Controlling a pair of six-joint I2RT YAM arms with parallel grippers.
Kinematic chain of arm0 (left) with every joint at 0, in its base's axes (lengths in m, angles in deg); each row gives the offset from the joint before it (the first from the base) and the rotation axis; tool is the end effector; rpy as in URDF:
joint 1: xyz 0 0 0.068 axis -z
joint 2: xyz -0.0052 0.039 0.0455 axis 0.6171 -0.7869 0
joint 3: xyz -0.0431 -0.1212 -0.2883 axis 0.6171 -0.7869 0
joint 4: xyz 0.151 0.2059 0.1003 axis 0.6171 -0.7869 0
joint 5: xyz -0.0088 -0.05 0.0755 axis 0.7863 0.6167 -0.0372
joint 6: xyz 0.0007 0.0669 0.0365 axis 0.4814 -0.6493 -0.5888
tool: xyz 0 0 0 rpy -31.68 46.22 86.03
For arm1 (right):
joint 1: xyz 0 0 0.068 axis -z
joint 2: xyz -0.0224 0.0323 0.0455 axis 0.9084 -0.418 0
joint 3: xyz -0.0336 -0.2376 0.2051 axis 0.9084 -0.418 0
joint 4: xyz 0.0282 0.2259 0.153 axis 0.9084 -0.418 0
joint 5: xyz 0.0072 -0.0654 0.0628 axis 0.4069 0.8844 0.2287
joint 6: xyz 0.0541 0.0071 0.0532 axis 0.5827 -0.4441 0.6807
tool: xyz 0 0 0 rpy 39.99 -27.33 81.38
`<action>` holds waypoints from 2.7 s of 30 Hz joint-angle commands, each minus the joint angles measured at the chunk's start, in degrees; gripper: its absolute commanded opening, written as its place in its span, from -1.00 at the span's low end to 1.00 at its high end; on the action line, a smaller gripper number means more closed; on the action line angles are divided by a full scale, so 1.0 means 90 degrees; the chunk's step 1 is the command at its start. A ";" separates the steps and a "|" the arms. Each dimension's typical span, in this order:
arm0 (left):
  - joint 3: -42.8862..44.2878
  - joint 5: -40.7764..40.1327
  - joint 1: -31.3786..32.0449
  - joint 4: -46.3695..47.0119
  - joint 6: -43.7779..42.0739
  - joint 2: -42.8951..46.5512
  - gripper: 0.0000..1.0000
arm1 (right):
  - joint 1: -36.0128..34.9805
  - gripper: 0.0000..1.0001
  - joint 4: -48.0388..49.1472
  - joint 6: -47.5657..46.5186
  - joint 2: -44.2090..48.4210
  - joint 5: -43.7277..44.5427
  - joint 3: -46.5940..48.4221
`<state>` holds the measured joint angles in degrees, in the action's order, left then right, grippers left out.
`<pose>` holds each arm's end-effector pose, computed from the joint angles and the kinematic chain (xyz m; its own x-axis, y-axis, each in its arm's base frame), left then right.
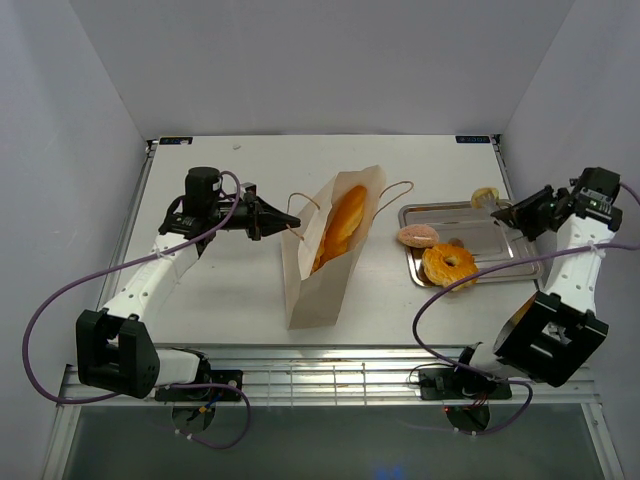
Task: Place the fake bread into the paper bag
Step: Pick up the fake bread from the plate, then place the fake bread in the paper bag.
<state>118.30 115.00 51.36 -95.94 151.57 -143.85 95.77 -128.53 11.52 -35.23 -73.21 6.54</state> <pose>0.2698 -0.1216 0.3367 -0.8116 -0.3052 0.4981 -0.5521 0.1221 -0.8248 0.2664 -0.1221 0.3375 -0.4759 0.8273 -0.2986 0.5531 0.5454 0.6297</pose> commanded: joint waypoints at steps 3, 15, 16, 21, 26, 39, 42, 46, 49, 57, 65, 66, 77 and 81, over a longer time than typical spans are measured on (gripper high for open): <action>0.0438 0.0086 -0.0008 -0.0177 -0.0101 0.0067 -1.00 | -0.0875 -0.79 -0.0743 0.0344 -0.0587 -0.1651 0.2875; 0.0419 -0.0187 -0.0008 -0.0500 -0.0307 0.0272 -1.00 | -0.3073 -0.78 0.0202 0.1604 0.0015 -0.4376 0.3704; 0.0419 -0.0197 -0.0008 -0.0538 -0.0307 0.0311 -1.00 | -0.3161 -0.78 0.0251 0.1605 0.0172 -0.4503 0.3526; 0.0379 -0.0392 -0.0008 -0.0705 -0.0297 0.0467 -1.00 | -0.3308 -0.77 0.0525 0.1761 0.1402 -0.5305 0.2188; 0.0390 -0.0548 -0.0008 -0.0919 -0.0346 0.0672 -1.00 | -0.3377 -0.66 0.0408 0.1839 0.2281 -0.5511 0.1095; 0.0419 -0.0822 -0.0008 -0.1163 -0.0316 0.0956 -1.00 | -0.3377 -0.31 -0.2266 -0.0064 0.2176 -0.4749 0.1112; 0.0429 -0.0822 -0.0008 -0.1203 -0.0336 0.0995 -1.00 | -0.3377 -0.25 -0.2395 -0.0192 0.2078 -0.4651 0.1093; 0.0380 -0.0803 0.0002 -0.1213 -0.0336 0.1015 -1.00 | -0.3377 -0.13 -0.2219 -0.0036 0.2009 -0.4690 0.1083; 0.0409 -0.0793 -0.0008 -0.1213 -0.0346 0.0995 -1.00 | -0.3377 -0.04 -0.2229 -0.0026 0.1999 -0.4710 0.1083; 0.0428 -0.0764 -0.0008 -0.1213 -0.0375 0.0927 -1.00 | -0.3377 0.06 -0.2248 -0.0026 0.2009 -0.4778 0.1024; 0.0467 -0.0773 0.0002 -0.1213 -0.0395 0.0888 -1.00 | -0.3377 -0.11 -0.1343 0.0791 0.2087 -0.5012 0.1054; 0.0477 -0.0783 -0.0008 -0.1213 -0.0395 0.0888 -1.00 | -0.3377 -0.12 -0.0441 0.1587 0.2126 -0.5032 0.1005; 0.0448 -0.0783 0.0002 -0.1125 -0.0375 0.0927 -1.00 | -0.3280 -0.15 0.4216 0.4740 0.1083 -0.4066 0.1648; 0.0429 -0.0715 -0.0008 -0.1096 -0.0375 0.0966 -1.00 | -0.2394 -0.20 0.4158 0.4593 0.0584 -0.3939 0.2011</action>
<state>120.79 107.92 51.36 -106.54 148.57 -136.82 68.95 -95.86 51.52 -28.80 -110.76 22.32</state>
